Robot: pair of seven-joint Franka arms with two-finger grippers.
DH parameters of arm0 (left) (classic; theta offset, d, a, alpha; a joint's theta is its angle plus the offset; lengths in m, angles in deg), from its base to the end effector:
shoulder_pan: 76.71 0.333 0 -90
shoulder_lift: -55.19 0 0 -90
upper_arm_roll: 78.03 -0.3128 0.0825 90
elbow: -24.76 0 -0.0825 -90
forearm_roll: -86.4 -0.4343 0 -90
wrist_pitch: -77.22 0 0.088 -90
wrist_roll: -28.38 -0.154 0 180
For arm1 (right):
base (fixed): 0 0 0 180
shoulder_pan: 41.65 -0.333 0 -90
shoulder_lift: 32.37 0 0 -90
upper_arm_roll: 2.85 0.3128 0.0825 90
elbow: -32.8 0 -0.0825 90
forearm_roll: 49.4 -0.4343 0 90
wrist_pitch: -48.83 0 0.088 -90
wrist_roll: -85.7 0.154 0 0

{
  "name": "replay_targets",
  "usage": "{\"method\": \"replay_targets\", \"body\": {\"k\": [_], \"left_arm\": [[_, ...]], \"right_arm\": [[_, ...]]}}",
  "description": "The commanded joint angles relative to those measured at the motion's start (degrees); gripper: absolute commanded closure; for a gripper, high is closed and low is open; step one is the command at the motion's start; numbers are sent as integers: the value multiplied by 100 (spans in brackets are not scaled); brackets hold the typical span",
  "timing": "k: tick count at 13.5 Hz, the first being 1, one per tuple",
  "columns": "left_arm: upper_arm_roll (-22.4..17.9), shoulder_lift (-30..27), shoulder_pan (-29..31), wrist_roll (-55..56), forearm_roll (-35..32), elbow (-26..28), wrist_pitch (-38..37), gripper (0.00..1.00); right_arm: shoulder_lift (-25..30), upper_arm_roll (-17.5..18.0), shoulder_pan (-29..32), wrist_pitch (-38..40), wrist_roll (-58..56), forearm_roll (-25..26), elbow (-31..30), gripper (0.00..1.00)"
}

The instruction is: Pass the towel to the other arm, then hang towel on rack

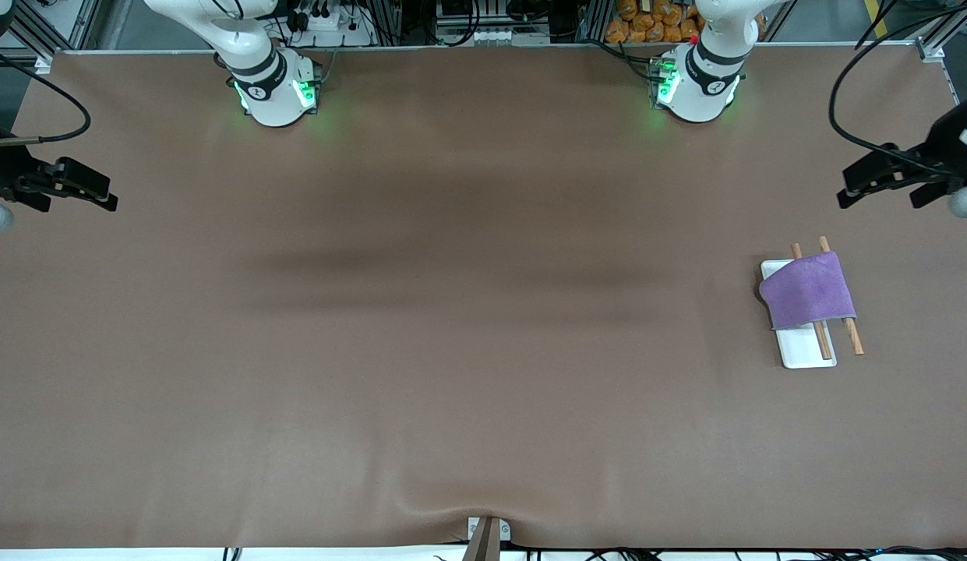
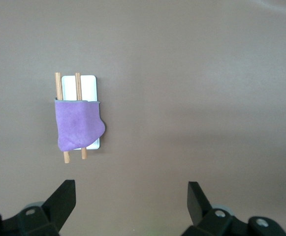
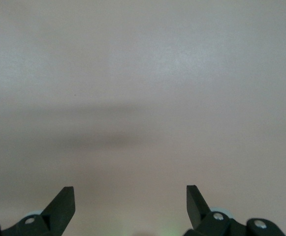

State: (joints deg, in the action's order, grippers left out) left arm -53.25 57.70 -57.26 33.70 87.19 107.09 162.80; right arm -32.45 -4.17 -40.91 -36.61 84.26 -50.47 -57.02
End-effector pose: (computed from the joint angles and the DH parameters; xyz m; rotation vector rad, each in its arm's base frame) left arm 0.6078 -0.0535 0.6127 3.1080 -0.0013 0.0216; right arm 0.5926 -0.0183 0.5686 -3.1182 0.0157 0.1205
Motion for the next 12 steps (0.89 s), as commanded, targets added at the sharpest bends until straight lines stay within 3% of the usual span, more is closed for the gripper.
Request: {"method": "replay_targets", "body": {"k": [1,3,4,12], "left_arm": [[-1146,-31,-1202,-13,-281,-121,11,0],[-2105,-136,-2109,-31,-343,-77,-6,0],[-2327,-171,-2278,-48,-343,-51,-41,0],[-2303,-251,-2130,276,-255,-59,-436,0]], "right_arm": [[-53,0,14,98,48,89,131,0],[-53,0,5,98,48,89,131,0],[-53,0,14,98,48,89,131,0],[-44,0,14,107,57,80,131,0]]}}
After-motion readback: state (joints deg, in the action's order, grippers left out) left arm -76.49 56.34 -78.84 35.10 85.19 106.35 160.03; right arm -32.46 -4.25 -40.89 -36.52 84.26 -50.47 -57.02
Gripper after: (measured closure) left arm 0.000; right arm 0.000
